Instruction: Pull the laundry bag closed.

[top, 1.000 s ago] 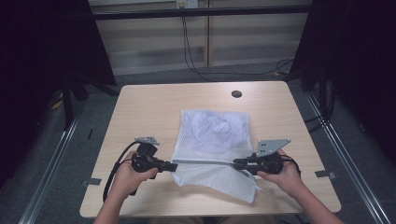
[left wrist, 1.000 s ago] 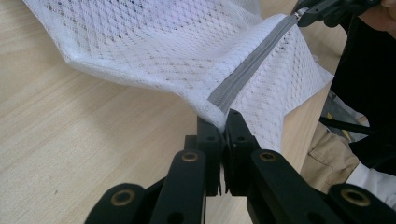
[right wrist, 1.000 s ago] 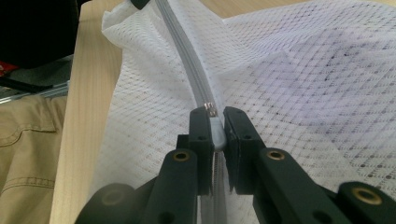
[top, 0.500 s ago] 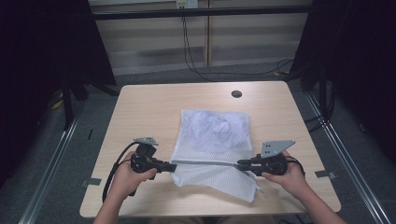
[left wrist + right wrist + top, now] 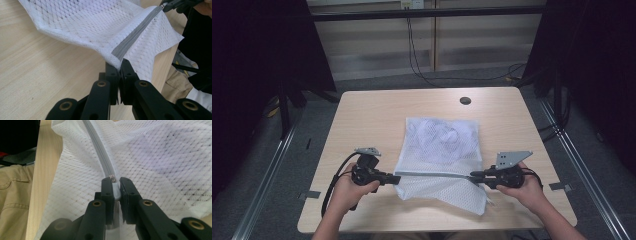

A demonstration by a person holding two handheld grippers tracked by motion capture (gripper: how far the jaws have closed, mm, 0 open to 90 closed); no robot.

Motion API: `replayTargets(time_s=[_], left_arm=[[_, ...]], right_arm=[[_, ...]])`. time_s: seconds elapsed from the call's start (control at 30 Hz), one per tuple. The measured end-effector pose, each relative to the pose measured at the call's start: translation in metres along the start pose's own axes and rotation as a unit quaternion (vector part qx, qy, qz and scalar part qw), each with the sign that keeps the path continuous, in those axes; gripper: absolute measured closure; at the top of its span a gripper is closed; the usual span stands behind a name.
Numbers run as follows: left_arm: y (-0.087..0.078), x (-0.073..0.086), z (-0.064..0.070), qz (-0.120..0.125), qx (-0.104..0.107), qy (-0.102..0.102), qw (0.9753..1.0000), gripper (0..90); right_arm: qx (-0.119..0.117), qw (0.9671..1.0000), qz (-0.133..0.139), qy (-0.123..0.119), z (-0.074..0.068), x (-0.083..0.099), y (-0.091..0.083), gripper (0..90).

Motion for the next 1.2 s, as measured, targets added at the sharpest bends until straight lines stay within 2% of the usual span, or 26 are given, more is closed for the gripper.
replayTargets(time_s=[0.1, 0.17, 0.77, 0.9, 1.2], left_arm=[[0.000, 0.000, 0.000, 0.000, -0.008, -0.001, 1.0000, 87.0], [0.000, 0.000, 0.001, 0.001, 0.000, -0.001, 1.0000, 87.0], [0.000, 0.001, 0.001, 0.003, -0.003, -0.001, 1.0000, 87.1], [0.002, 0.001, 0.000, -0.003, -0.006, 0.002, 1.0000, 87.0], [0.003, 0.002, 0.002, -0.003, 0.003, 0.001, 1.0000, 87.1]], right_arm=[[-0.001, 1.0000, -0.001, 0.002, 0.000, 0.002, -0.002, 81.9], [0.000, 1.0000, -0.002, 0.002, 0.000, 0.003, -0.003, 81.9], [0.008, 0.9999, -0.003, 0.013, 0.006, 0.024, -0.028, 81.9], [0.010, 0.9998, -0.004, 0.014, 0.006, 0.028, -0.032, 81.9], [0.008, 0.9998, -0.005, 0.017, 0.005, 0.035, -0.039, 81.9]])
Point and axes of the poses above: each handheld gripper's, and its own axes: y roughly forward along the jaws, x roughly out of its underside, z roughly to its right, the point moved 6 cm from there along y, roughly forward along the jaws, and after that the axes turned 5 degrees about -z, right-handed, at the moved point
